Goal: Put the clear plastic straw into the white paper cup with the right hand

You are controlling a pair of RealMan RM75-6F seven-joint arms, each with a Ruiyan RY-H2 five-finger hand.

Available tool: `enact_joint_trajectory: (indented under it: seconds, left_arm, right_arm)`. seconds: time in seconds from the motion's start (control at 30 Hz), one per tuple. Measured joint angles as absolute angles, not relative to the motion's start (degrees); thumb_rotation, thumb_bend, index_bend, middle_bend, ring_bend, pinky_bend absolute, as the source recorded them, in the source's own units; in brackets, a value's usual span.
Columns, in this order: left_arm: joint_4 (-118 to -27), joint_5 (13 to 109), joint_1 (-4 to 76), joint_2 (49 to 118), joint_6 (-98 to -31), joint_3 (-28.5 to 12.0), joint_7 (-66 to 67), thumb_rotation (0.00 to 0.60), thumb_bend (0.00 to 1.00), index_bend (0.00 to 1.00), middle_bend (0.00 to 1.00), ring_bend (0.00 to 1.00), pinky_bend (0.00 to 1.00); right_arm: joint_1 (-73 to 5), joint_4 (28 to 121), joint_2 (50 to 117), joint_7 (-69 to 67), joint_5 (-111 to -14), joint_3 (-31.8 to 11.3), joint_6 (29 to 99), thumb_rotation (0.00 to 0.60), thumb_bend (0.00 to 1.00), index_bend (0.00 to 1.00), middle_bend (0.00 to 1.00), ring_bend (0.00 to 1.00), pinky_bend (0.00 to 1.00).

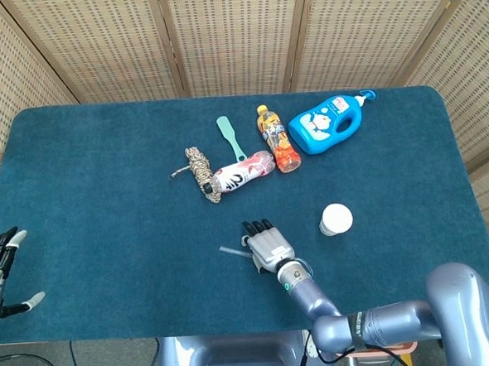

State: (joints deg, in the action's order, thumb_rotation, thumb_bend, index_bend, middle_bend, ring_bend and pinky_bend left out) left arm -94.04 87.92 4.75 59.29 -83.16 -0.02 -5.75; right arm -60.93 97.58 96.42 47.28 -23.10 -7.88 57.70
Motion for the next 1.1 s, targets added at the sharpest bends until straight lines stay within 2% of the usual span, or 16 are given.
enact_joint_trajectory:
  seconds: [0.4,0.87,0.93,1.0,1.1]
  left_arm:
    - [-93.9,88.0,4.8,59.3,-83.3,0.0,-5.9,0.600,0.12,0.00,0.00,0.00,0.00]
    - [-94.2,88.0,4.8,59.6,-83.2,0.1,-5.0,0.600,0.12,0.00,0.00,0.00,0.00]
    - [-94.2,88.1,4.8,59.6,-83.2,0.1,-5.0,0.600,0.12,0.00,0.00,0.00,0.00]
    - [-94.3,88.1,4.9,59.6,-83.2,0.2,-4.9,0.600,0.12,0.00,0.00,0.00,0.00]
    - [-94.3,88.1,4.9,59.7,-83.0,0.2,-4.6,0.600,0.12,0.00,0.00,0.00,0.00]
  right_arm:
    - [-61.3,99.1,96.4,46.1,-23.6,-6.0,55.7,0.600,0.72,0.30,0.00,0.00,0.00]
    - [-60.5,103.9,93.1,44.9,-31.2,-1.5,55.0,0.600,0.71,0.30,0.00,0.00,0.00]
    - [-60.0,104.0,92.9,44.2,-33.6,-1.3,55.3,0.600,0.64,0.30,0.00,0.00,0.00]
    - [-59.4,103.8,92.9,43.3,-36.5,-1.0,55.8,0.600,0.48,0.30,0.00,0.00,0.00]
    - [-58.0,103.1,93.2,41.4,-42.6,-0.4,56.9,0.600,0.37,0.31,0.00,0.00,0.00]
